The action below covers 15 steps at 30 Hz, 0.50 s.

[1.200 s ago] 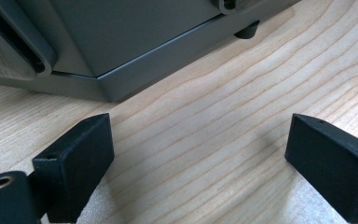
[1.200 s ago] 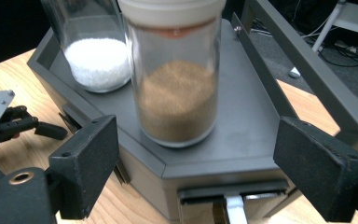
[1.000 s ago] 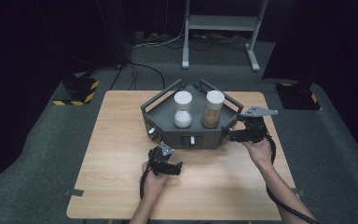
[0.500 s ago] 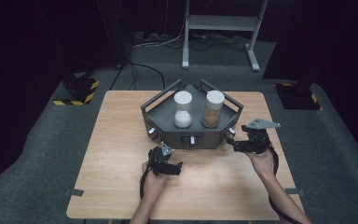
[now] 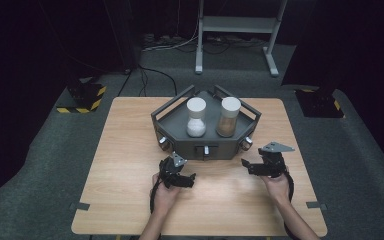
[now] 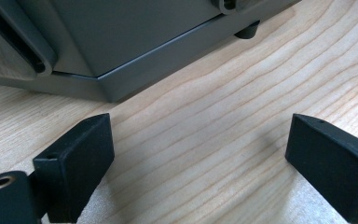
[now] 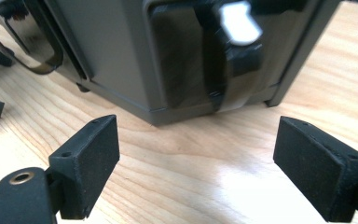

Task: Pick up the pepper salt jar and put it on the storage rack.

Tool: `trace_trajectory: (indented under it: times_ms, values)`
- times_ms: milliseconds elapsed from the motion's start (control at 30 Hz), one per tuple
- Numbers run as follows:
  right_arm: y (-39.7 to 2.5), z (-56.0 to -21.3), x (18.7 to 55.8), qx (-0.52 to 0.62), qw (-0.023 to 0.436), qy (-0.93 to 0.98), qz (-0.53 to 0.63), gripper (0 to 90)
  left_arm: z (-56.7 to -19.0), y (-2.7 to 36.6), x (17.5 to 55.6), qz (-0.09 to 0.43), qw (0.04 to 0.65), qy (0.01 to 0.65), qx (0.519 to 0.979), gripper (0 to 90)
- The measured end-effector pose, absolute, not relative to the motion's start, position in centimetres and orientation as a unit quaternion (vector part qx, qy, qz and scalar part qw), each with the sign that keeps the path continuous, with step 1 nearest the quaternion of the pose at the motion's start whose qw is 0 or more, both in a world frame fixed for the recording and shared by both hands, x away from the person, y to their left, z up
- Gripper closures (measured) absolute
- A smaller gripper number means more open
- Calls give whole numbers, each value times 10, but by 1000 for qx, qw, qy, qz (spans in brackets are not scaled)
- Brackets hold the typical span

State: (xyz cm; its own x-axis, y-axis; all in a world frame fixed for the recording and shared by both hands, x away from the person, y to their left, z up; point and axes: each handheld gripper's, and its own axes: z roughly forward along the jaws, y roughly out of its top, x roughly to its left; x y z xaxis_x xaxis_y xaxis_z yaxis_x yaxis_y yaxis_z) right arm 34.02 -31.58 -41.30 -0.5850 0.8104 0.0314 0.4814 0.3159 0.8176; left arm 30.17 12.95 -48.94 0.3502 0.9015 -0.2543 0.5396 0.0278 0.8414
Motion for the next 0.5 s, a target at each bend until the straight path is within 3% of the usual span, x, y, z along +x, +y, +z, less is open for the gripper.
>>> trace_trajectory:
  times_ms: [500]
  values:
    - [-294,-435,337,405,206,797,398,146,-489,130,302,190,475,537,671,79]
